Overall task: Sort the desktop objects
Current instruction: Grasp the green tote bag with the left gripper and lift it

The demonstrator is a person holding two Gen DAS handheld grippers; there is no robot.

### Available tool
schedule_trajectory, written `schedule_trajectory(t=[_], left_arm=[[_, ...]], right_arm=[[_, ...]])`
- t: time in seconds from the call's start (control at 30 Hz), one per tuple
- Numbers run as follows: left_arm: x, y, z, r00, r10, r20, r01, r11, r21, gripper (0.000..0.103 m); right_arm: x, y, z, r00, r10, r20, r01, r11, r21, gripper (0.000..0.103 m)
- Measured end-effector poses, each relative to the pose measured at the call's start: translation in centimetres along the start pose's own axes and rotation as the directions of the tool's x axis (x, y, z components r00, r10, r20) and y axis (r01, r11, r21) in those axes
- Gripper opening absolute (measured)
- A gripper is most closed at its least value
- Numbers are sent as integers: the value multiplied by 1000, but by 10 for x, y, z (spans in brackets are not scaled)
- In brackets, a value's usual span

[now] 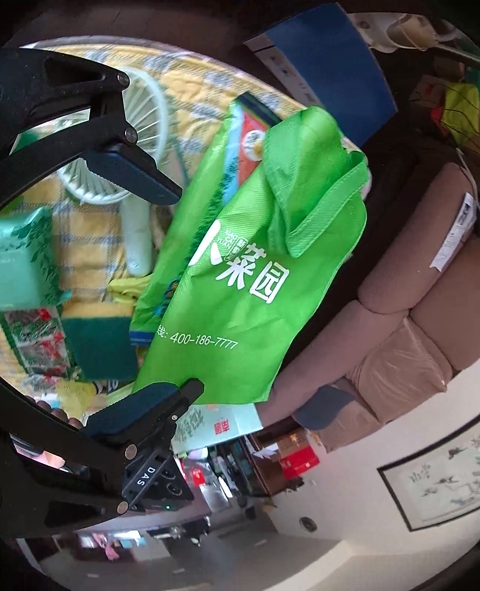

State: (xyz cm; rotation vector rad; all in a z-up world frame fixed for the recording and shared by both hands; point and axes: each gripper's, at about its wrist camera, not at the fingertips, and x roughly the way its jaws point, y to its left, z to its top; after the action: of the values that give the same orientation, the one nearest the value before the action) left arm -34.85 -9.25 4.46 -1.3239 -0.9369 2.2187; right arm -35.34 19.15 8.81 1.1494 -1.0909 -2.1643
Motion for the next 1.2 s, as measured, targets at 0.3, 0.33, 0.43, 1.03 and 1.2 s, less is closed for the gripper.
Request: schedule_trajectory(t=[0.3, 0.33, 0.43, 1.03, 1.2], left_arm=[[7, -9, -33, 995, -84, -62, 78, 992, -99, 71], [6, -10, -36, 994, -92, -59, 85, 991, -107, 68], [-4, -17, -44, 995, -87, -46, 82, 992, -98, 46], [-97, -159, -94, 998, -64, -2, 63, 980, 187, 29], [-95, -229, -119, 995, -94, -31, 99, 957, 272, 29]], right_arm=[[-47, -2, -49, 999, 54, 3, -54, 994, 93, 11], [-53, -1, -54, 998, 60, 1, -60, 993, 98, 11], [-66, 3, -68, 998, 58, -8, -57, 994, 93, 11], [-201, 73, -116, 995, 17, 94, -7, 994, -110, 13], [-271, 79, -116, 984, 18, 175, 3, 993, -122, 13]])
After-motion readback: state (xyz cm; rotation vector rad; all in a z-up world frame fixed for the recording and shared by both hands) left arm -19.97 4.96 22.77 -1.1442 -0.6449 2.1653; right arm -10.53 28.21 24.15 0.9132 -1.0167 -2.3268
